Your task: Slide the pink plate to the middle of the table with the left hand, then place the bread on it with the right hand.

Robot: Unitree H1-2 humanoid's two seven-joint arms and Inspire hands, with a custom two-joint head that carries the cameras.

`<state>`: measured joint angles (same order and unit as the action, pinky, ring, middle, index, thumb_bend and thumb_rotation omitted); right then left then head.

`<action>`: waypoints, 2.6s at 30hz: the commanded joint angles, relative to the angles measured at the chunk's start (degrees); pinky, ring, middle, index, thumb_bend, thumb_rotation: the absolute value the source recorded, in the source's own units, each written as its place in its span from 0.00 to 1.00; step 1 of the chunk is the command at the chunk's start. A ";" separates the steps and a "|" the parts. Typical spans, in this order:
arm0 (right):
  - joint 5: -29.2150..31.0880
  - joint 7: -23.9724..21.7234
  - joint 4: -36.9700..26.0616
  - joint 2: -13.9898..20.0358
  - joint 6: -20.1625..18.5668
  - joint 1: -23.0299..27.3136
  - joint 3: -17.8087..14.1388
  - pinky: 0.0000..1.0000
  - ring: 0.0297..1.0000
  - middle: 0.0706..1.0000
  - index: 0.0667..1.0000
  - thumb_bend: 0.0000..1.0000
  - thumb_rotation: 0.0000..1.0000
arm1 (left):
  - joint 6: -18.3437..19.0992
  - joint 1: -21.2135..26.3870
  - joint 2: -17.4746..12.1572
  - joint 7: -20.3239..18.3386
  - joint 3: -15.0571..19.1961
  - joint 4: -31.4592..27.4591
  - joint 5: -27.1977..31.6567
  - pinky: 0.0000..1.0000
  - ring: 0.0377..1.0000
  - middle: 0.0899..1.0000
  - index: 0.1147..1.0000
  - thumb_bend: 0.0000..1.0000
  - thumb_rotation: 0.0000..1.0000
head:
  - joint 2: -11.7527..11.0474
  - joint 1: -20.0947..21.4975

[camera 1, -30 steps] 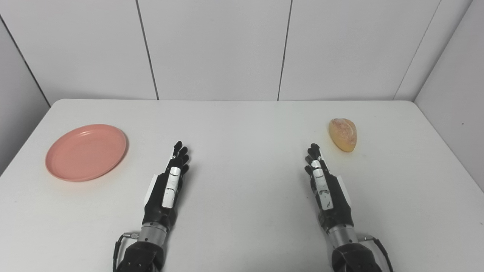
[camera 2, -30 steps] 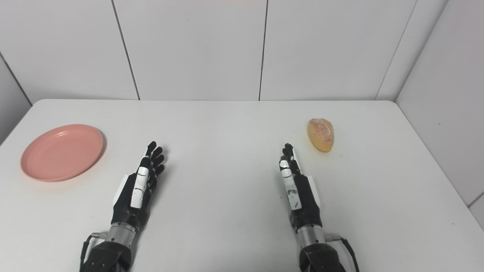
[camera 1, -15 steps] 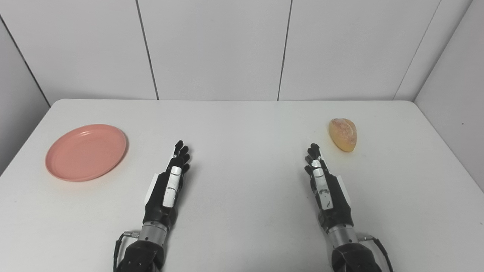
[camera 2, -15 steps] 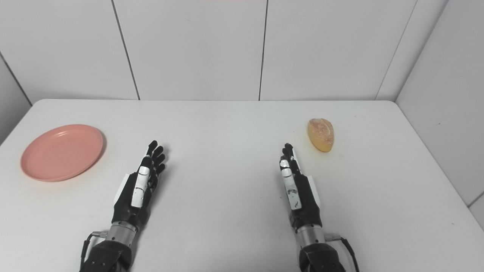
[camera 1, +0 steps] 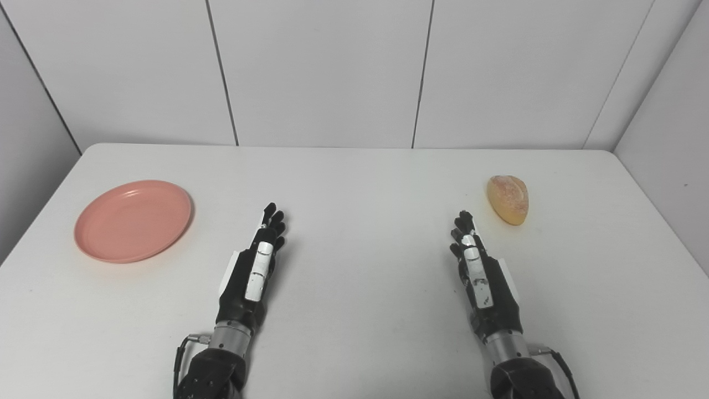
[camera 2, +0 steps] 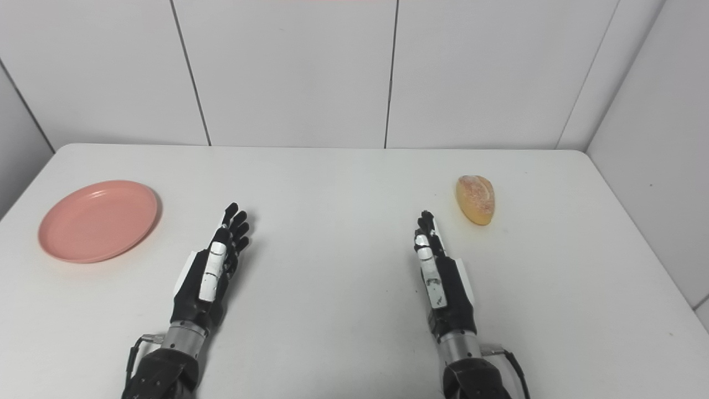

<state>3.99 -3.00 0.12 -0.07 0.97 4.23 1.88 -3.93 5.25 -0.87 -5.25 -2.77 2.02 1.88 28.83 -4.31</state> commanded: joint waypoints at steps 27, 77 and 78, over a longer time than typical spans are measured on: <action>2.25 -2.33 4.36 3.28 8.12 -1.31 -2.32 1.00 1.00 1.00 1.00 0.62 0.98 | 4.09 8.80 0.26 3.65 8.86 -3.39 7.59 0.98 1.00 1.00 1.00 0.74 1.00 | -2.89 -9.55; 5.37 -5.94 1.15 5.57 7.01 -4.35 -2.40 1.00 1.00 1.00 1.00 0.61 0.99 | -3.93 21.85 -22.30 12.03 24.84 18.43 6.03 0.69 0.71 0.70 0.68 0.79 1.00 | -5.55 -16.55; 5.60 -6.14 1.69 5.58 7.14 -4.02 -2.39 1.00 1.00 1.00 1.00 0.60 0.99 | -4.87 22.46 -22.97 11.82 24.80 20.62 6.14 0.70 0.72 0.70 0.69 0.80 1.00 | -5.95 -16.50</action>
<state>8.94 -8.28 -0.53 5.15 6.70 1.74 -0.17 -5.67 24.02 -20.92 7.59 21.57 22.19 7.69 23.20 -20.83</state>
